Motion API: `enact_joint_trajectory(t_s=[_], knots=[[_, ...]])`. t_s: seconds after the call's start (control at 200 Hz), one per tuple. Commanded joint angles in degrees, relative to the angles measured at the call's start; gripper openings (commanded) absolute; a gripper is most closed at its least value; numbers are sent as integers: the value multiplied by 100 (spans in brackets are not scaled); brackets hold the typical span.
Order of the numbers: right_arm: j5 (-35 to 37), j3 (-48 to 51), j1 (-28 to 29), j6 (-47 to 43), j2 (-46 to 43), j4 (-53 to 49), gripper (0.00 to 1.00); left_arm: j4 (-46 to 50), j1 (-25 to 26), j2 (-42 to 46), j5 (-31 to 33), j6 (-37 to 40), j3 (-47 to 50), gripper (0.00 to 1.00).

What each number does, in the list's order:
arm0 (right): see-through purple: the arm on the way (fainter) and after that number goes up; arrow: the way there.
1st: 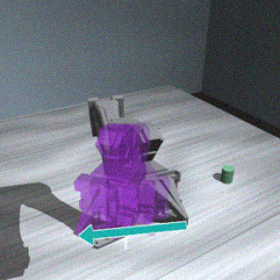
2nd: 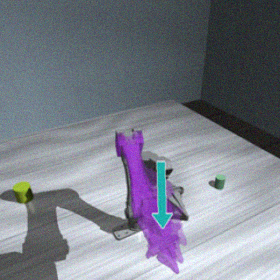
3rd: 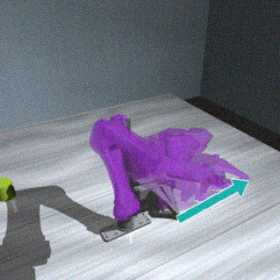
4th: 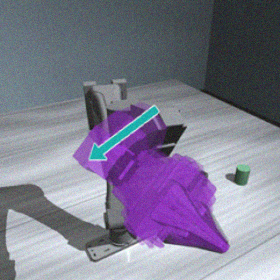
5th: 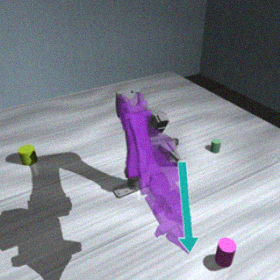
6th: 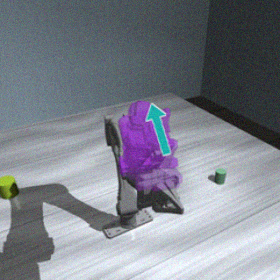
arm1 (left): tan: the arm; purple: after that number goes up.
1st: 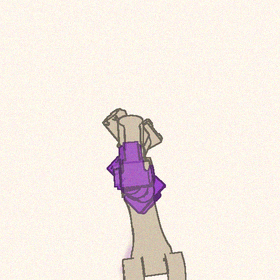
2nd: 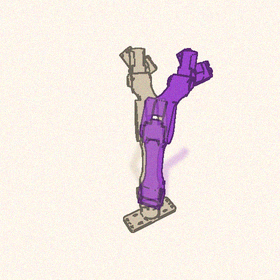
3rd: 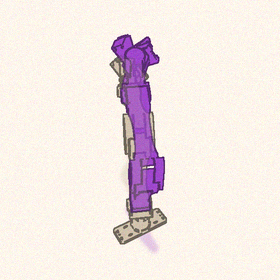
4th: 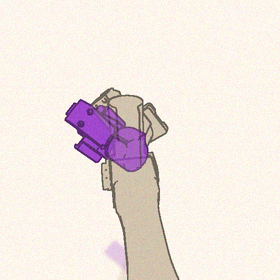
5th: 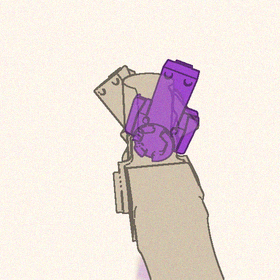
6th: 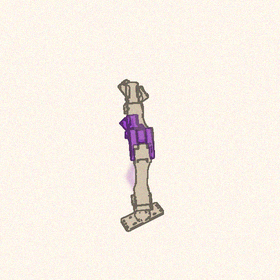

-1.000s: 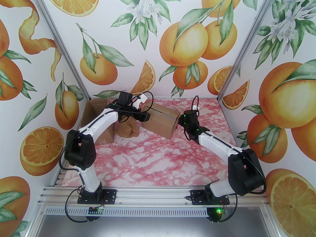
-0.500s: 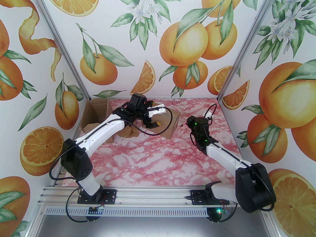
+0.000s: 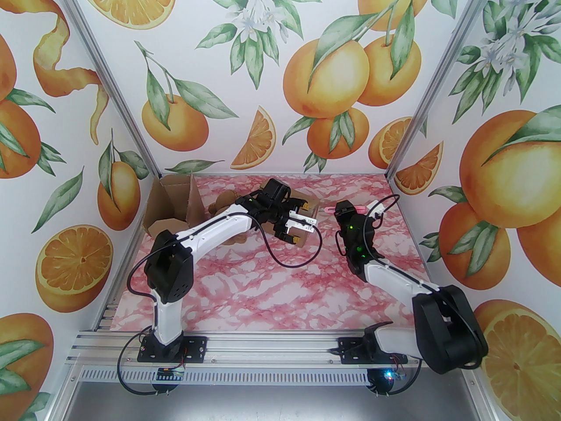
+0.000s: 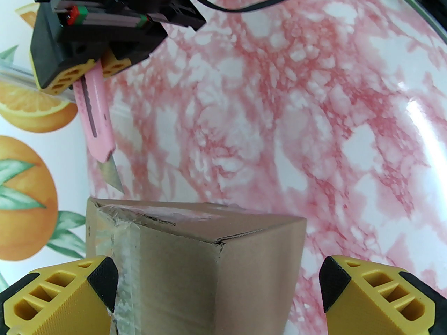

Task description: Unpack the express box

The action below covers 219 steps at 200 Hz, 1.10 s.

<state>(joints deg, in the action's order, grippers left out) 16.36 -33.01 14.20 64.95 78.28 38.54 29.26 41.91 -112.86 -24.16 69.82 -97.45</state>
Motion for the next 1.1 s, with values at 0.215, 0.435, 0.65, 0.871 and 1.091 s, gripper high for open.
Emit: enact_joint_trajectory(t_s=[0.215, 0.435, 0.65, 0.871, 1.091], knots=[[135, -258, 22, 199, 240, 540, 0, -402, -298, -130, -1046, -354, -345, 100], [150, -328, 24, 250, 342, 613, 0, -368, -384, -210, -1117, -388, -310, 99], [120, -405, 21, 343, 536, 693, 0, -386, -378, -271, -1094, -386, -310, 99], [222, -398, 13, 351, 597, 764, 0, -465, -376, -303, -979, -358, -224, 98], [406, -262, 13, 352, 488, 810, 0, -717, -384, -359, -842, -424, -152, 96]])
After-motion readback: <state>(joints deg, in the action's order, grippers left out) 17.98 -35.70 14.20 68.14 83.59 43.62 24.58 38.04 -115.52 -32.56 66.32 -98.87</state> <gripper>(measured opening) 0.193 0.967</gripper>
